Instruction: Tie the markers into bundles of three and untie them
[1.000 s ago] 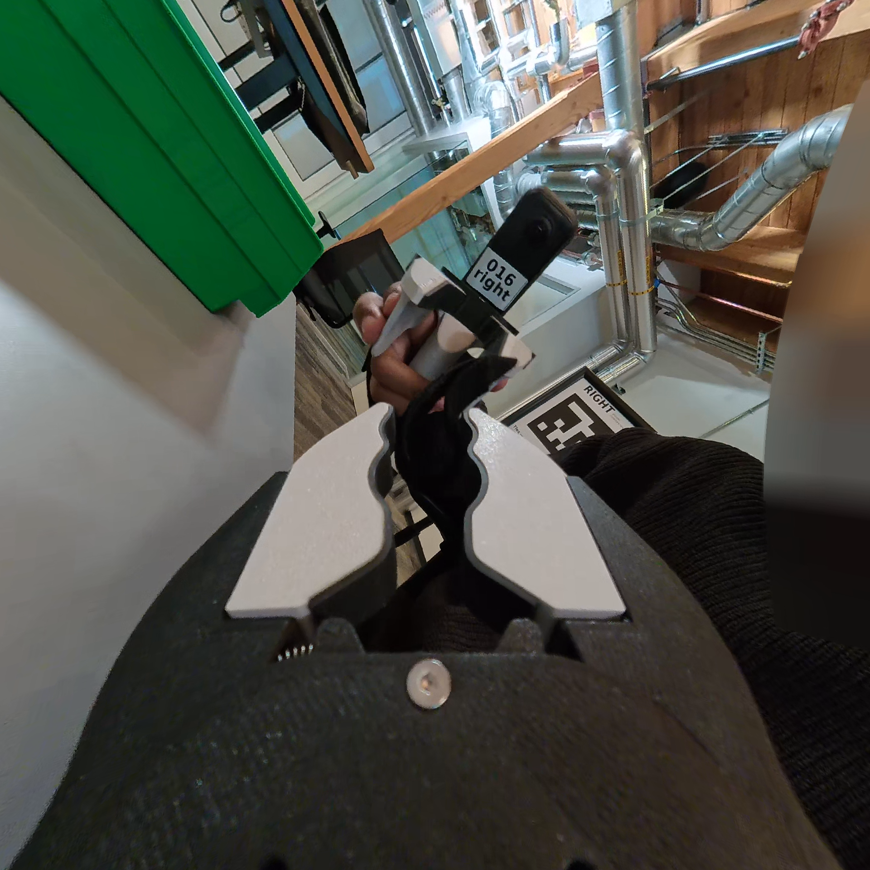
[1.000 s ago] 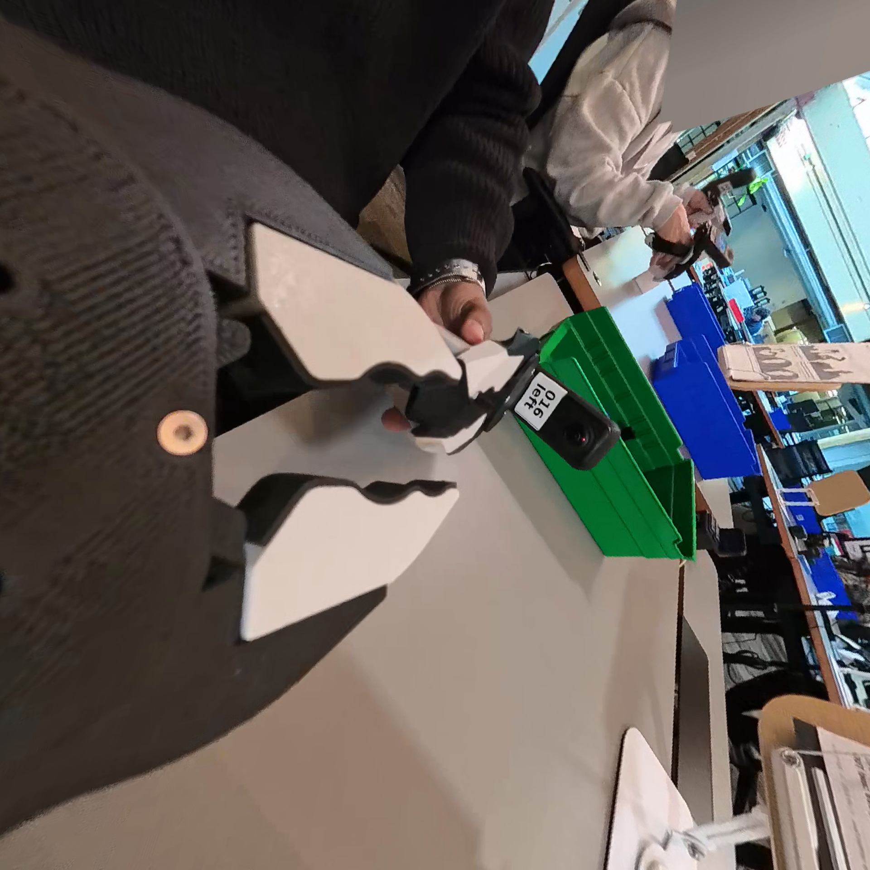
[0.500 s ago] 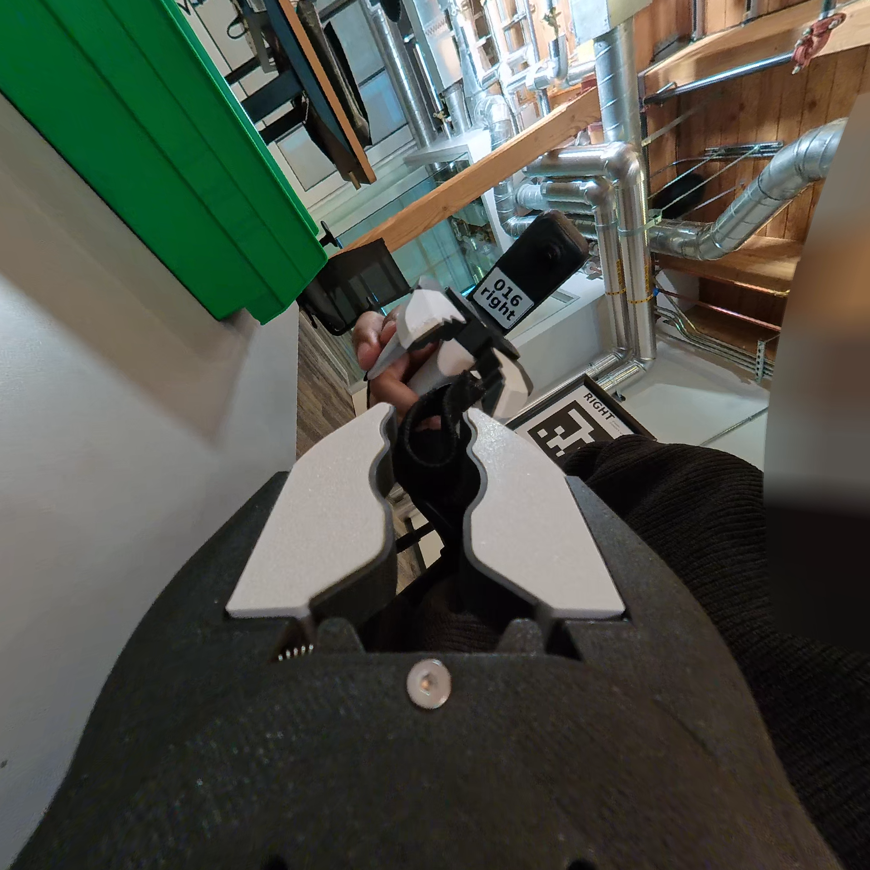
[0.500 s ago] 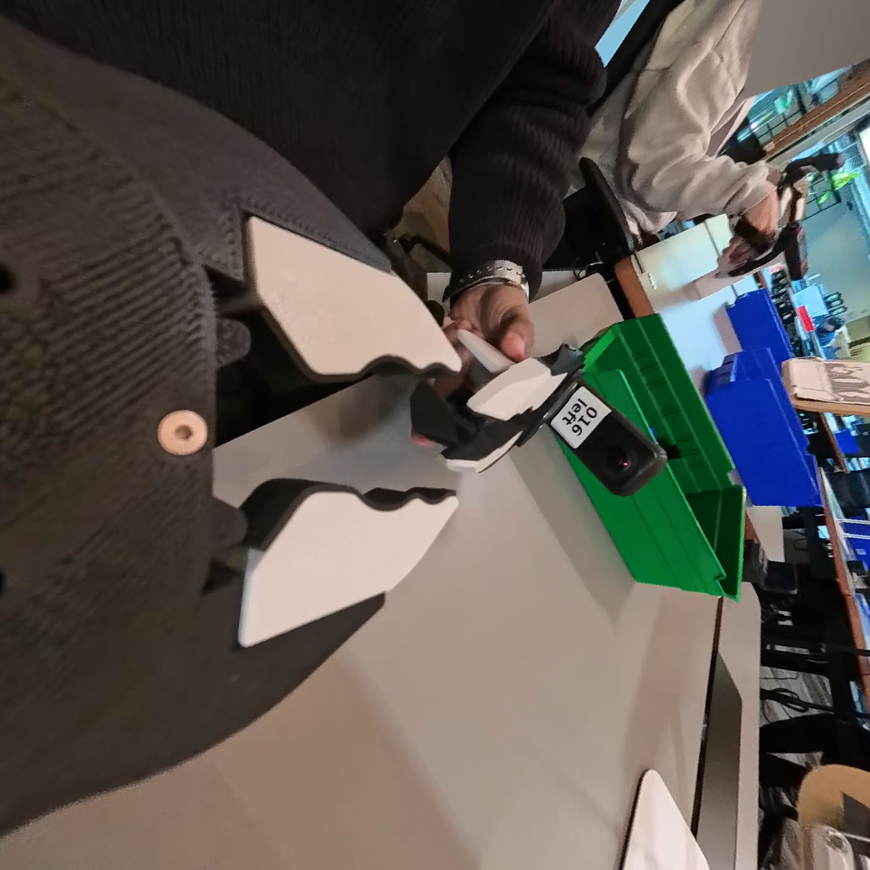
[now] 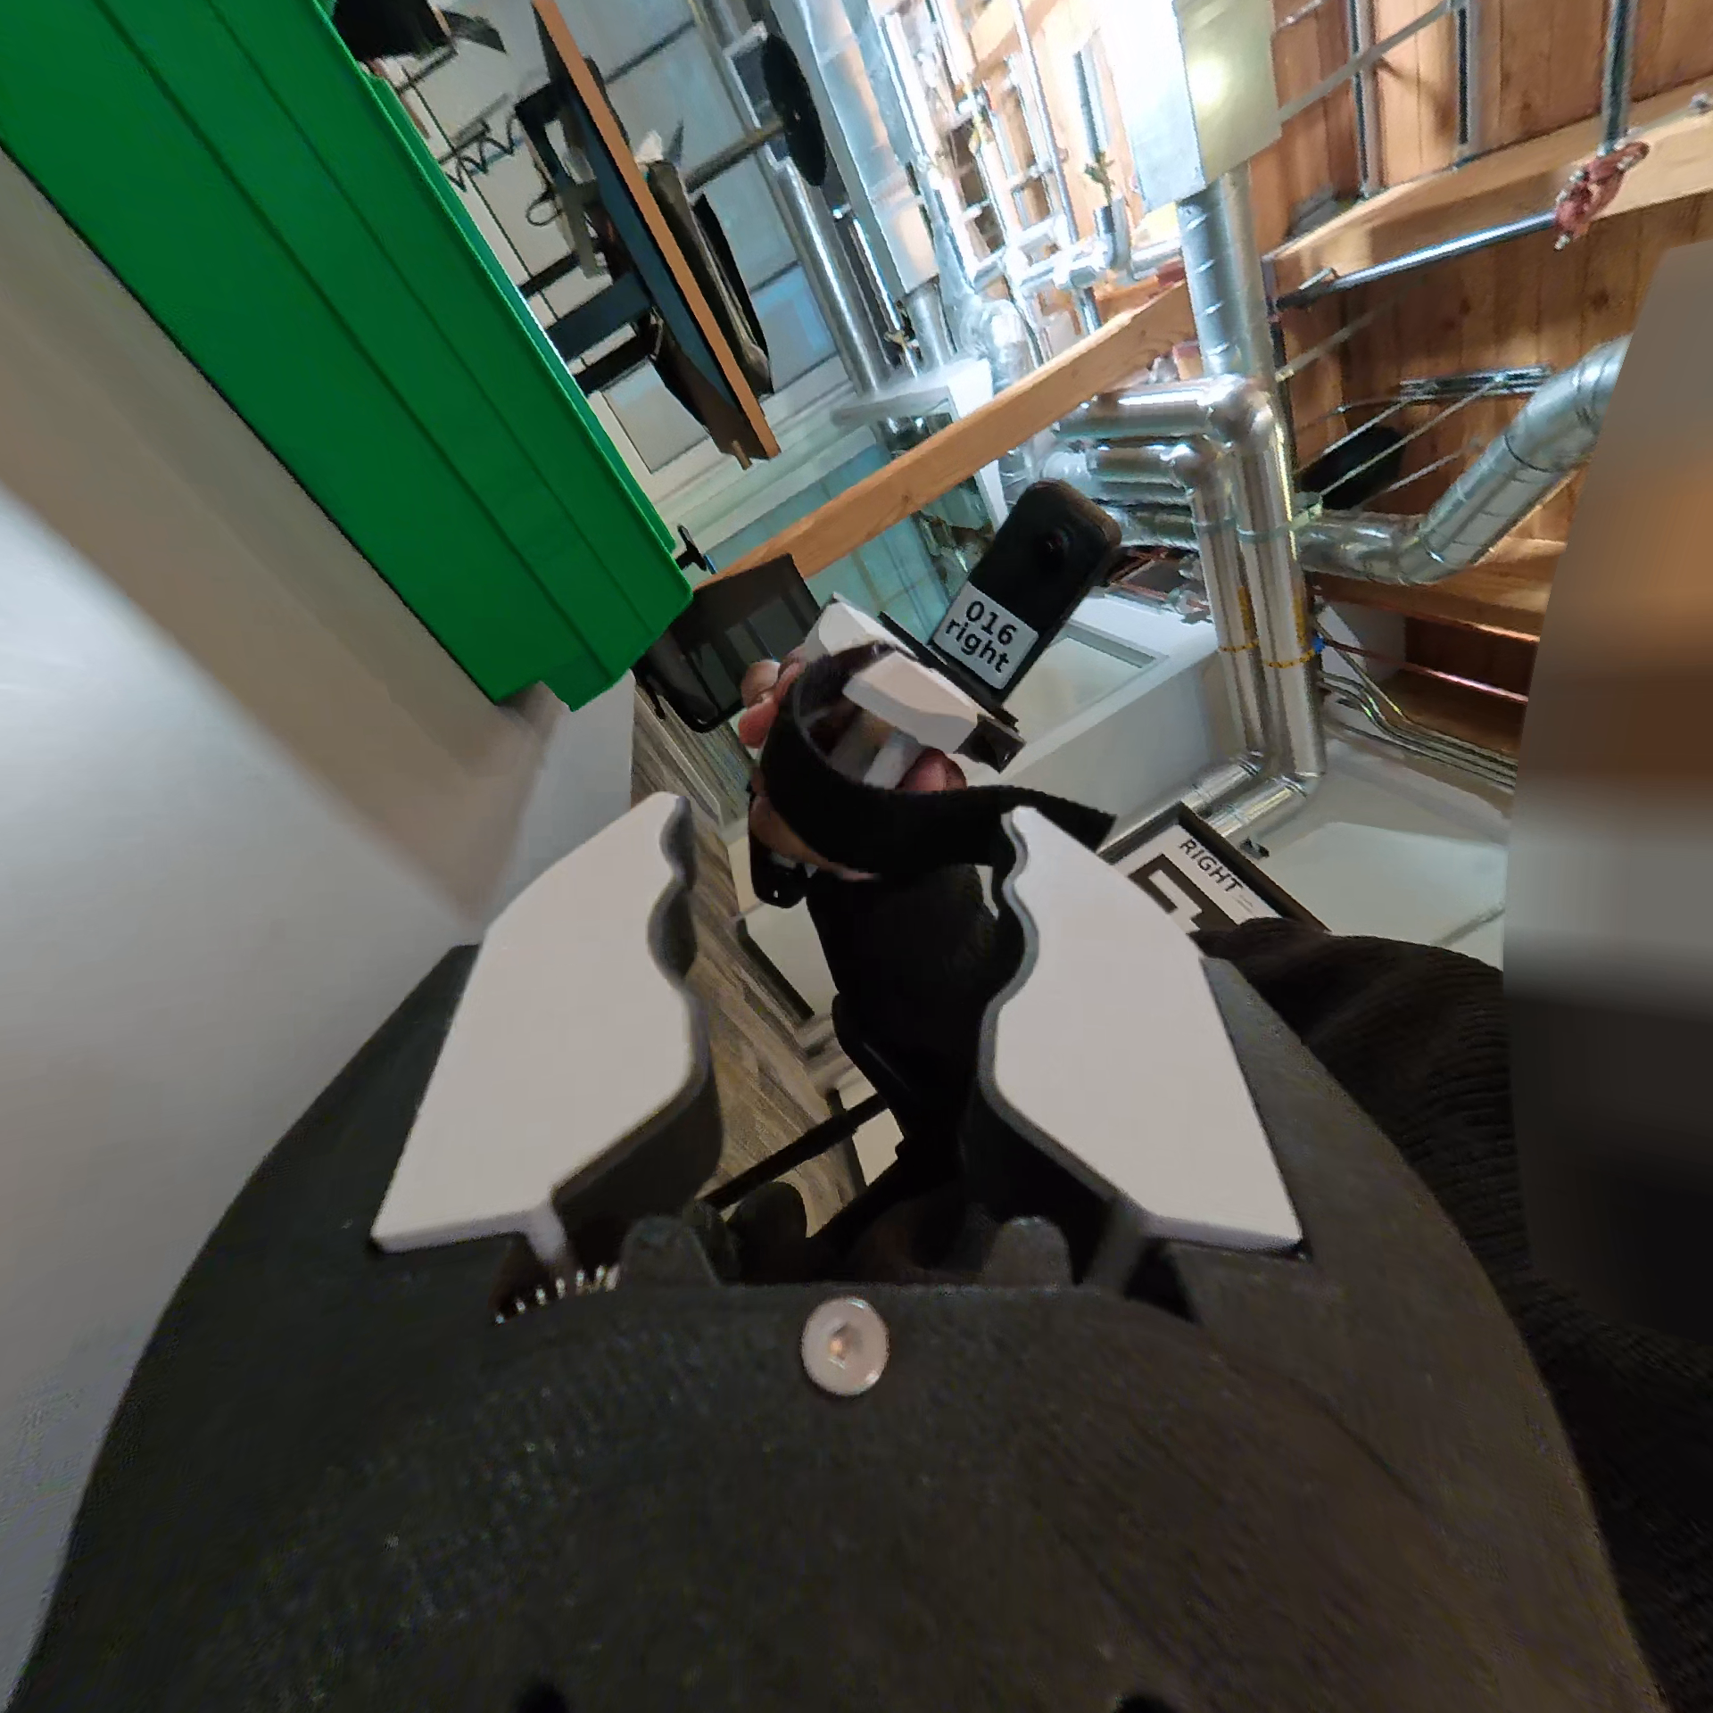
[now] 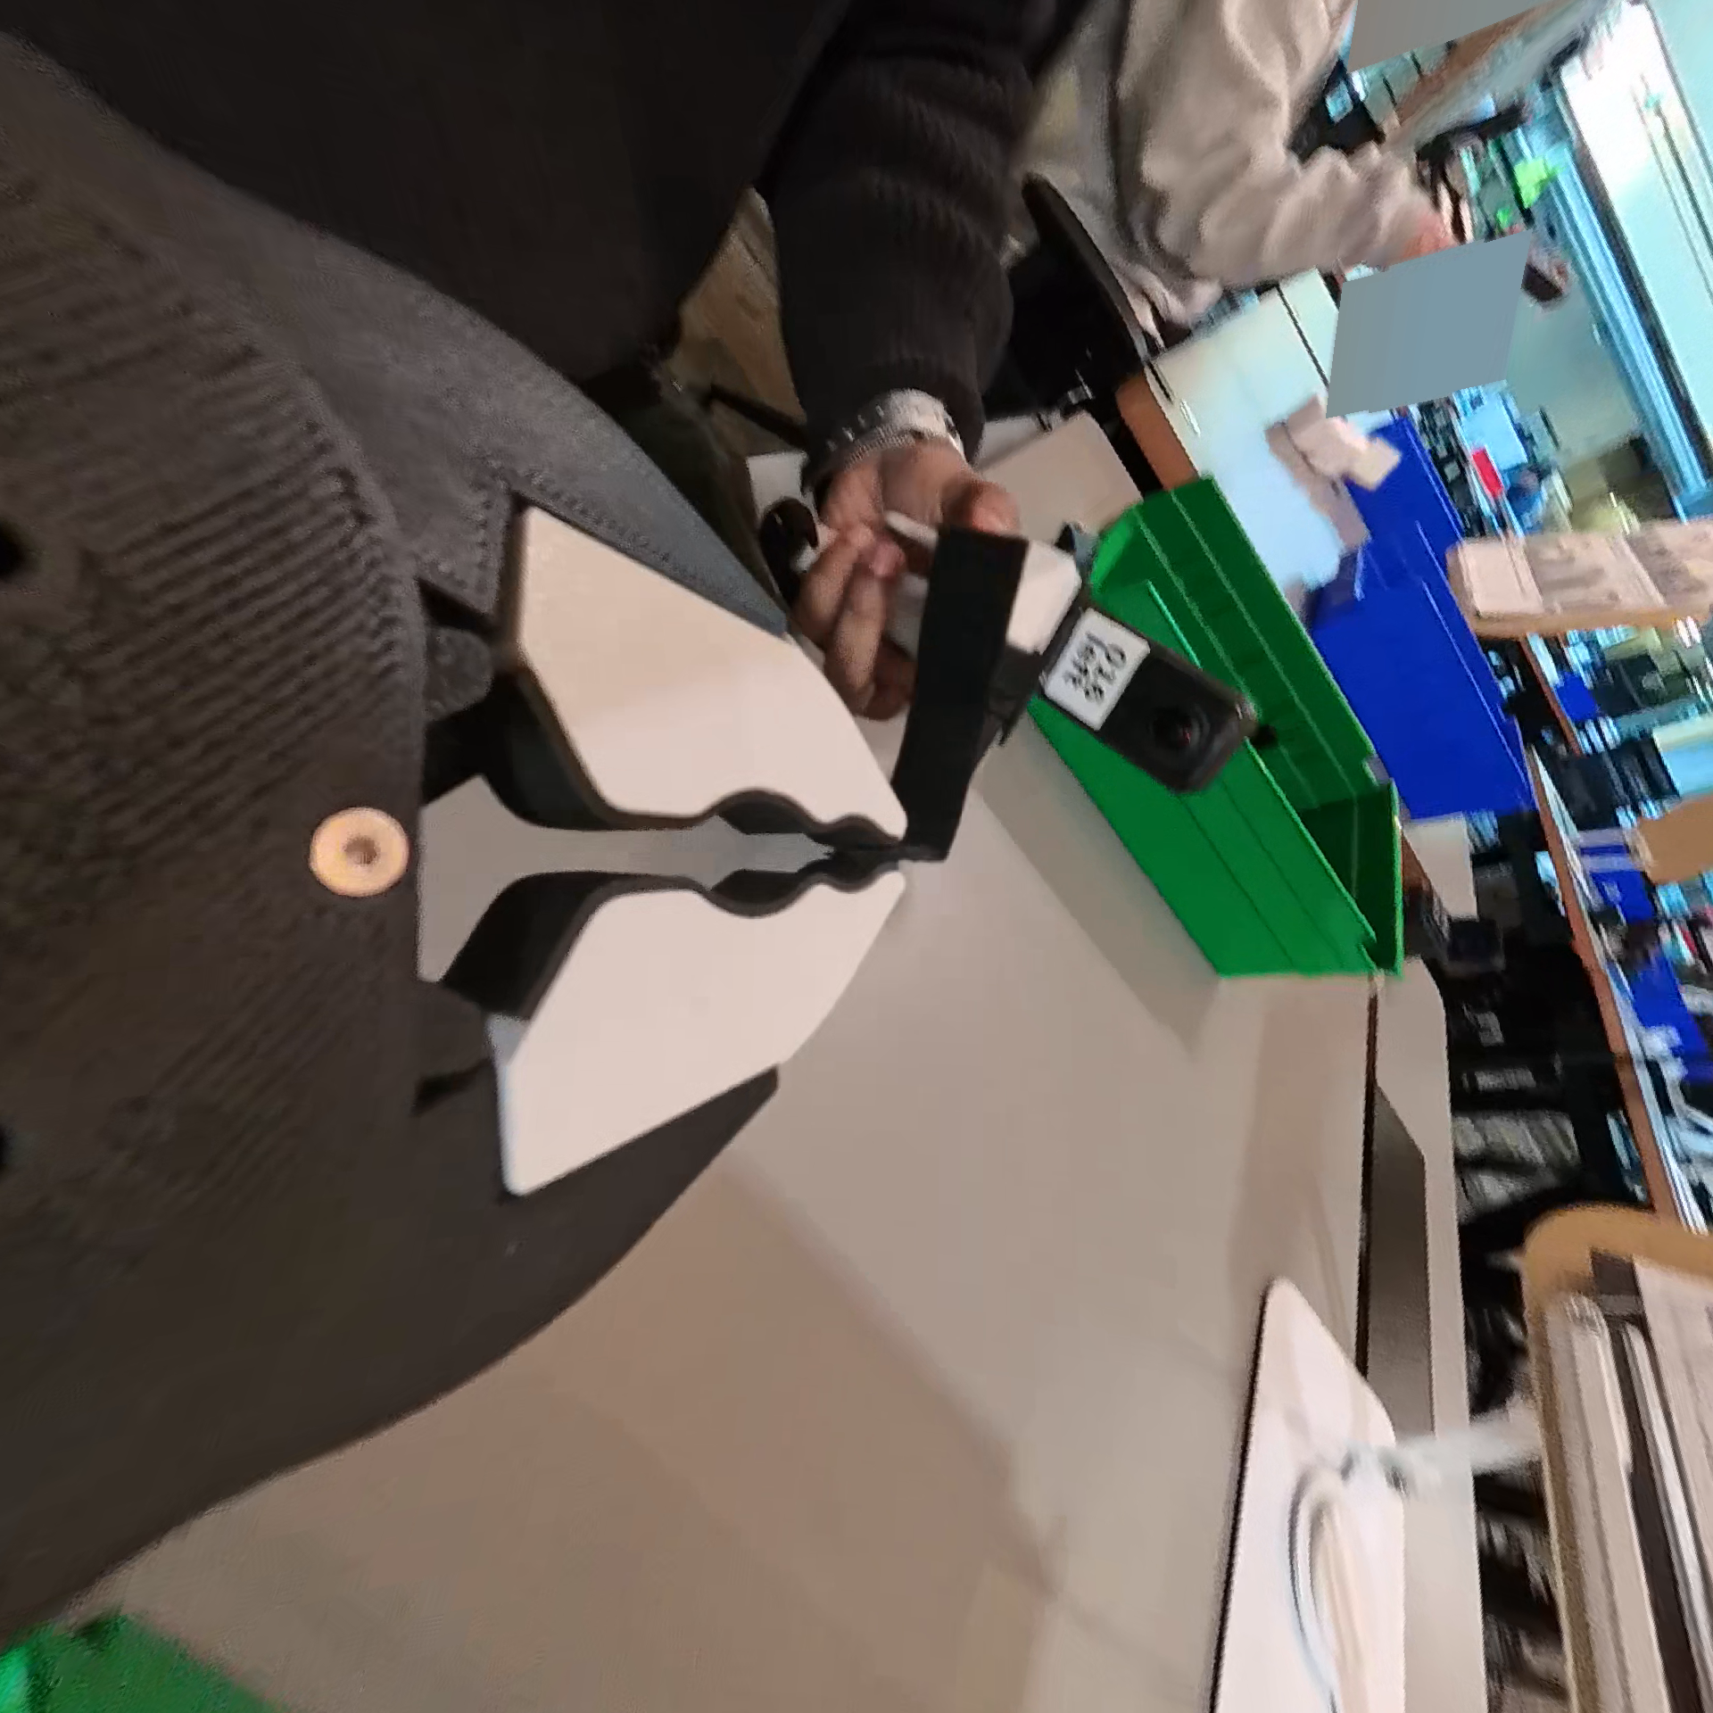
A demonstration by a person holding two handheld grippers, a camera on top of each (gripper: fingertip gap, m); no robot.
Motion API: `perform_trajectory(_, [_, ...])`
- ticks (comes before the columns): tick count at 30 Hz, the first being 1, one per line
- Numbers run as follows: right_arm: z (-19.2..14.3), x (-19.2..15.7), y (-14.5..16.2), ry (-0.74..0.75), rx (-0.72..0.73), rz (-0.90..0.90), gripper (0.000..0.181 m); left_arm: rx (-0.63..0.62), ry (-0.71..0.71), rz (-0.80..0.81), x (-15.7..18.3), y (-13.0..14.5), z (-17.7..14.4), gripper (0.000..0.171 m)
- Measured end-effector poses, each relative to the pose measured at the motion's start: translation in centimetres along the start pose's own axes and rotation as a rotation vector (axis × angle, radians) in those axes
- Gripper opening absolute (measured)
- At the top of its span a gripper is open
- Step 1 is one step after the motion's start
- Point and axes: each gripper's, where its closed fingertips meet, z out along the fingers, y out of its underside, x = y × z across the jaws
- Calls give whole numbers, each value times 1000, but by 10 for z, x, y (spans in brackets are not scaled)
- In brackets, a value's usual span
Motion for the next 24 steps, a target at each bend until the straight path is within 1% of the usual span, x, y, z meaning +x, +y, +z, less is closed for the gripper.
perform_trajectory(2, [-2,7,-4,57,22,-16,2,0,-14,-6,-3,0,-1,66])
perform_trajectory(4, [-2,4,-8,69,41,-69,2,-19,8,-28,-2,3,1,66])
perform_trajectory(6, [-3,4,-10,118,42,-159,2,-43,39,-59,0,8,3,65])
perform_trajectory(9, [-8,13,-15,266,32,-335,2,-73,64,-76,2,14,5,65])
perform_trajectory(11, [-9,18,-14,346,2,-439,2,-82,75,-74,4,16,6,64])
perform_trajectory(13, [-9,21,-12,388,-25,-495,2,-89,77,-74,5,17,7,64])
perform_trajectory(15, [-4,13,-7,334,-41,-502,2,-92,68,-75,3,18,7,64])
perform_trajectory(17, [1,-6,-5,203,-23,-468,2,-92,56,-77,1,18,7,62])
perform_trajectory(18, [1,-14,-8,150,0,-437,2,-97,39,-78,-1,18,7,58])
perform_trajectory(19, [-1,-17,-12,127,22,-401,2,-105,14,-77,-5,20,7,50])
perform_trajectory(21, [-5,-18,-20,100,58,-330,2,-135,-37,-64,-13,24,6,23])
perform_trajectory(22, [-9,-18,-25,78,83,-287,2,-153,-67,-57,-18,27,6,16])
perform_trajectory(23, [-13,-18,-29,52,108,-239,2,-164,-96,-46,-22,28,5,3])
perform_trajectory(24, [-16,-19,-32,16,124,-189,2,-156,-105,-32,-23,26,4,3])
